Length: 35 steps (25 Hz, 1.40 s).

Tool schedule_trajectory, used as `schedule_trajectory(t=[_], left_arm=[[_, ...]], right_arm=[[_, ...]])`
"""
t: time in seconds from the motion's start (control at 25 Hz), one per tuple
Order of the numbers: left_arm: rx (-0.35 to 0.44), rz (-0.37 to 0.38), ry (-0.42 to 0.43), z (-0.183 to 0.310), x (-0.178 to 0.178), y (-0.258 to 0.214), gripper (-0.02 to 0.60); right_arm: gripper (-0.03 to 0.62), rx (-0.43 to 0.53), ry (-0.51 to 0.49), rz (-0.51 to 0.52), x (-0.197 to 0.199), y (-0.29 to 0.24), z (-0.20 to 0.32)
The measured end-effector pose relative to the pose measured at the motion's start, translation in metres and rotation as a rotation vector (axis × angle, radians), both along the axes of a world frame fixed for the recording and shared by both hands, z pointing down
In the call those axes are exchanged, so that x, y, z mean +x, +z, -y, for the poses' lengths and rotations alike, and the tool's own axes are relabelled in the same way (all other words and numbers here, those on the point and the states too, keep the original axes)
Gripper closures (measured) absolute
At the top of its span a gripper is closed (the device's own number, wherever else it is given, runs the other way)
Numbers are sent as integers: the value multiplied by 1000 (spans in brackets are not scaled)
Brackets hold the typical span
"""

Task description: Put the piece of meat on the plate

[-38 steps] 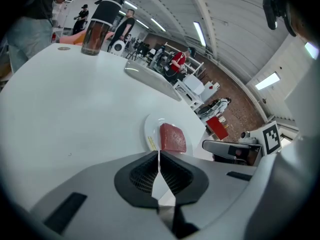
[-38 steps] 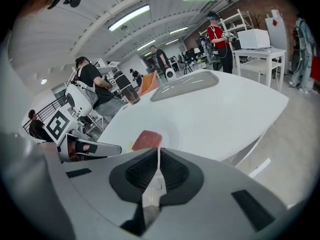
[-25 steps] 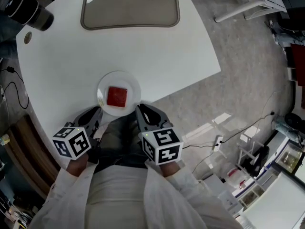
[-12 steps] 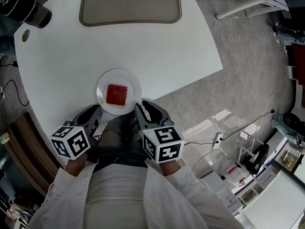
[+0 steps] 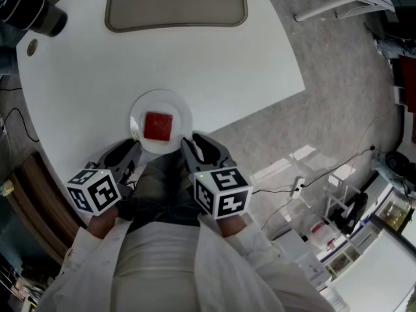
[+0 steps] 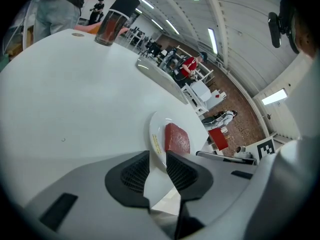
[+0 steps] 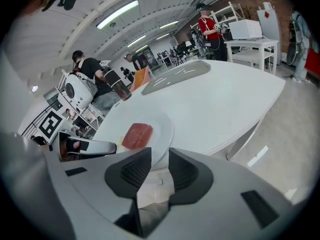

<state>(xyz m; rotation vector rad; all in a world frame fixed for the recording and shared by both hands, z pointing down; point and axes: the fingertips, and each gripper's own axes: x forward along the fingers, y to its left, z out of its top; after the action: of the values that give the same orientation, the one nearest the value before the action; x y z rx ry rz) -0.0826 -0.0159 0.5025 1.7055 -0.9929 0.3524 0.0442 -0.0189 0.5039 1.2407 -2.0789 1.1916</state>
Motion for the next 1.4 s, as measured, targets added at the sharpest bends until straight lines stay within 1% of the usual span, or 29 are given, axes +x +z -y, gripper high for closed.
schedule_trajectory(t=[0.32,0.56,0.76,0.88,1.0,1.16,1.28,1.4], left_arm=[[0,-11,8,3,5,-1,490],[5,12,12,7,6,0,491],[18,53,39,6,3,1,492],[23,56,28,6,2,2,495],[32,66,21,8,4,2,502],[57,106,56,7,4,1,502],[64,108,68,7,3,1,502],[78,128,83,8,1,0,502]], right_arm=[[496,-37,-9,12,-8,5,-3],[496,-43,-3,15,-6,6,1],[496,-64,-8,2,-9,6,1],[496,-67,3,17,-8,7,0],[496,-54,-2,4,-6,7,-1],[497,-61,-18,20,-7,6,-1],[500,-58,-23,26,-7,5,1],[502,-56,-21,28,-9,5,-1]])
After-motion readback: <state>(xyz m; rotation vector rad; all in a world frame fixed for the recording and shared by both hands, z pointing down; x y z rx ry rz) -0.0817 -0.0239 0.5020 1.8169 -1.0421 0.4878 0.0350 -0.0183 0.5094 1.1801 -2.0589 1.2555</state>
